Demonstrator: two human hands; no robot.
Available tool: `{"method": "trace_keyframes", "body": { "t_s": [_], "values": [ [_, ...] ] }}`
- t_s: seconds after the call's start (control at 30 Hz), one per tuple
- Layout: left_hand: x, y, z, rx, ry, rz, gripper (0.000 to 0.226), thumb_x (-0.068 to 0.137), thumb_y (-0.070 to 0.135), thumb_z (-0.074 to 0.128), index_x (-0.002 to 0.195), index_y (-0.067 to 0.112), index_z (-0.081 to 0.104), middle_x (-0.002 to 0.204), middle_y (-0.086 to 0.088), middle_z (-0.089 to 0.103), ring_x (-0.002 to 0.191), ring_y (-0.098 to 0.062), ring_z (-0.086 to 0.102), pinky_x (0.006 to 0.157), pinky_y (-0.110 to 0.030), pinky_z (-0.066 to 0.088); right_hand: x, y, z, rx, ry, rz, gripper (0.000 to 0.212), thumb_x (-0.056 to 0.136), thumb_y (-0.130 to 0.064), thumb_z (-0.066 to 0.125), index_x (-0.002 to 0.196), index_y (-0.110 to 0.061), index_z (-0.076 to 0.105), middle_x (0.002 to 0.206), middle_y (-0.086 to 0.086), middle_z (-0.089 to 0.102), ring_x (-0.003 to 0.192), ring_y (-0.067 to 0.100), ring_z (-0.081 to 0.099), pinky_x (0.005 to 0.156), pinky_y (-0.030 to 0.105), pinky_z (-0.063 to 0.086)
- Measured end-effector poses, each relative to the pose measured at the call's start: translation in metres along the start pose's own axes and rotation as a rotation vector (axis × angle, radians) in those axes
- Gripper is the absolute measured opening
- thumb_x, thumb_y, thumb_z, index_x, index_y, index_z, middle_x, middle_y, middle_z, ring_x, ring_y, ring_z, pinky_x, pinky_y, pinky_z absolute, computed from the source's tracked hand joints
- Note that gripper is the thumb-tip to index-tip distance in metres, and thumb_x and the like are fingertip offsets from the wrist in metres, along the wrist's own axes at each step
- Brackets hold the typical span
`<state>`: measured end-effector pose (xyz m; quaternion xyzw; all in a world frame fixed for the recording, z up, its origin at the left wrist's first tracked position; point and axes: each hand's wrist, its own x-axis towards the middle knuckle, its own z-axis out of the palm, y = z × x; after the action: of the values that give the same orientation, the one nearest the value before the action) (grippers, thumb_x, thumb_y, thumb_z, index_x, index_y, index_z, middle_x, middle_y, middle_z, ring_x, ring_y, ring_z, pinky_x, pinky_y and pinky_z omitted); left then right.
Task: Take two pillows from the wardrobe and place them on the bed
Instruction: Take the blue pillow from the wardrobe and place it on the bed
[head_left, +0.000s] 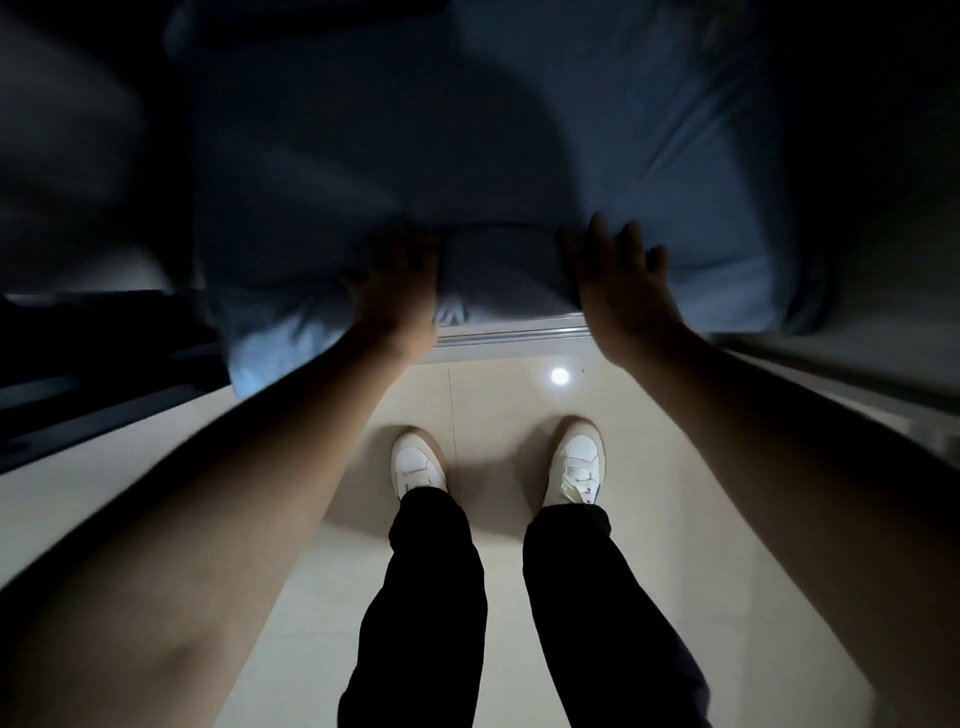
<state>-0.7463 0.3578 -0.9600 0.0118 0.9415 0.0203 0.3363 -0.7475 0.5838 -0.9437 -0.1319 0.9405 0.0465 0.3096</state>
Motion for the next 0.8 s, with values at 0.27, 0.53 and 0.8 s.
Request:
{"method": "trace_keyframes", "body": {
  "t_s": [0.27,0.53,0.8],
  "values": [
    [-0.148,0.008,-0.013,0.100,-0.142,0.043,0.072,0.091,0.007,0.045,0.152,0.006,0.006,0.159,-0.023,0.004,0.141,-0.051,0.014,0.106,-0.069,0.025,-0.120,-0.018,-0.035,0.052,-0.178,-0.045,0.071,0.092,-0.003,0.045,0.157,-0.011,0.017,0.157,0.020,0.027,0.135,0.043,0.035,0.108,0.056,0.037],
    [-0.145,-0.016,-0.061,0.146,-0.021,0.157,0.070,0.090,-0.002,0.040,0.153,0.003,0.010,0.161,-0.017,0.011,0.145,-0.043,0.016,0.112,-0.063,0.020,-0.121,0.007,-0.073,0.140,0.000,-0.102,0.079,0.093,-0.021,0.060,0.159,-0.016,0.017,0.163,0.016,0.021,0.145,0.038,0.027,0.119,0.050,0.022],
    [-0.124,-0.005,-0.072,0.057,0.177,0.006,0.094,0.079,0.012,0.060,0.154,0.012,0.003,0.162,-0.019,0.001,0.145,-0.040,0.015,0.113,-0.063,0.016,-0.090,0.001,-0.073,0.056,0.103,-0.010,0.099,0.089,-0.039,0.067,0.161,-0.016,0.002,0.164,0.025,0.011,0.147,0.048,0.020,0.115,0.064,0.021]
  ]
}}
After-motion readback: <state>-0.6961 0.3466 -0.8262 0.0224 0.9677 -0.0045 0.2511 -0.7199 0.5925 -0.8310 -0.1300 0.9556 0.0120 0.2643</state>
